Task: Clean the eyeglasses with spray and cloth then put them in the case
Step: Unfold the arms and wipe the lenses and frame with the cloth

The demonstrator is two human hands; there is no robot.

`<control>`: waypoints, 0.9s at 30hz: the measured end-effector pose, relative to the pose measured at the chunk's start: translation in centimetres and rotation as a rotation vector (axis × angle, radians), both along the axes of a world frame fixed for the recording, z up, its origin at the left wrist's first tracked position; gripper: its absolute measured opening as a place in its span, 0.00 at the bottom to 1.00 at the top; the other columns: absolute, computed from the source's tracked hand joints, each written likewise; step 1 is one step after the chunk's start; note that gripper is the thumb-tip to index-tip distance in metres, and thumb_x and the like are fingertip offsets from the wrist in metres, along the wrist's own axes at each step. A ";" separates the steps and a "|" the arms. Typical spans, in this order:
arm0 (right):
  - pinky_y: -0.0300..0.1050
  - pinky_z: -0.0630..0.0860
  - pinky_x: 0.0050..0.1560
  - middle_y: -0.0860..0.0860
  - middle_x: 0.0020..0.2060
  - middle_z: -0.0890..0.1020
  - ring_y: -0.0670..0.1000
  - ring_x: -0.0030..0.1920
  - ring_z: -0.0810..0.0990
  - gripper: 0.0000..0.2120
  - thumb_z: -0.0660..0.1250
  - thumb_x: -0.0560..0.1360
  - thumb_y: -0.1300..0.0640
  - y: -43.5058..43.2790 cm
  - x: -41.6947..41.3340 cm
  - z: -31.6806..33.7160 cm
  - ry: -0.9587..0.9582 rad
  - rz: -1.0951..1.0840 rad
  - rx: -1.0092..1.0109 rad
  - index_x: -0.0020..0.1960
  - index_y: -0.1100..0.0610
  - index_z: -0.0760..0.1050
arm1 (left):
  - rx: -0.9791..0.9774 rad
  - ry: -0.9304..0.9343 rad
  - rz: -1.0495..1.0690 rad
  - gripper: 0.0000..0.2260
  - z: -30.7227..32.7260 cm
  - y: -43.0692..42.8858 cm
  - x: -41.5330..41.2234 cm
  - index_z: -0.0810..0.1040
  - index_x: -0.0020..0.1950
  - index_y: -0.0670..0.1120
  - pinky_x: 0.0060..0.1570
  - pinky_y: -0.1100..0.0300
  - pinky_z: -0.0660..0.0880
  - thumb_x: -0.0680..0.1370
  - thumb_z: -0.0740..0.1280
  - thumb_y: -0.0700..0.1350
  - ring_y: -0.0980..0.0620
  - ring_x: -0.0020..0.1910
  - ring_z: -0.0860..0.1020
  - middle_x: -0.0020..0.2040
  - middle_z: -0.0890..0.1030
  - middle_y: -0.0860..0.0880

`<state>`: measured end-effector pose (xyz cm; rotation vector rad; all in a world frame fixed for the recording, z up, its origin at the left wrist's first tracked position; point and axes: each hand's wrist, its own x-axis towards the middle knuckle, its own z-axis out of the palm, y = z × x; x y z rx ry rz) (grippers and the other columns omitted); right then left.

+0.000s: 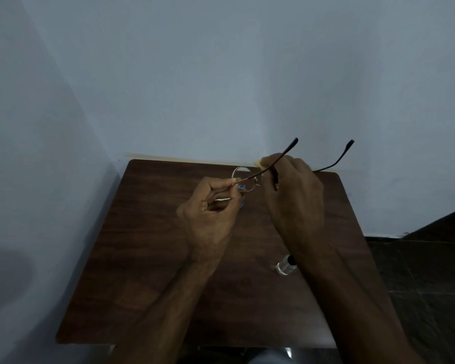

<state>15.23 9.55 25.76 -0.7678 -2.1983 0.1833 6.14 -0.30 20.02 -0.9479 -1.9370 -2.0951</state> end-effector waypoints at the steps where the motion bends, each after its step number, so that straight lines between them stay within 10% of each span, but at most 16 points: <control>1: 0.53 0.80 0.38 0.54 0.42 0.85 0.57 0.41 0.82 0.04 0.71 0.76 0.66 -0.2 0.0 0.2 0.037 0.021 0.008 0.49 0.60 0.82 | -0.003 0.005 -0.008 0.07 0.0 0.1 0.0 0.86 0.52 0.38 0.46 0.68 0.82 0.76 0.78 0.32 0.61 0.46 0.87 0.47 0.88 0.53; 27: 0.47 0.78 0.44 0.46 0.45 0.85 0.50 0.45 0.80 0.10 0.77 0.75 0.60 -0.4 0.1 -0.4 0.006 0.142 -0.123 0.54 0.53 0.83 | 0.000 -0.052 -0.082 0.06 -0.9 0.6 0.4 0.86 0.52 0.39 0.45 0.56 0.86 0.76 0.78 0.34 0.55 0.44 0.88 0.46 0.89 0.49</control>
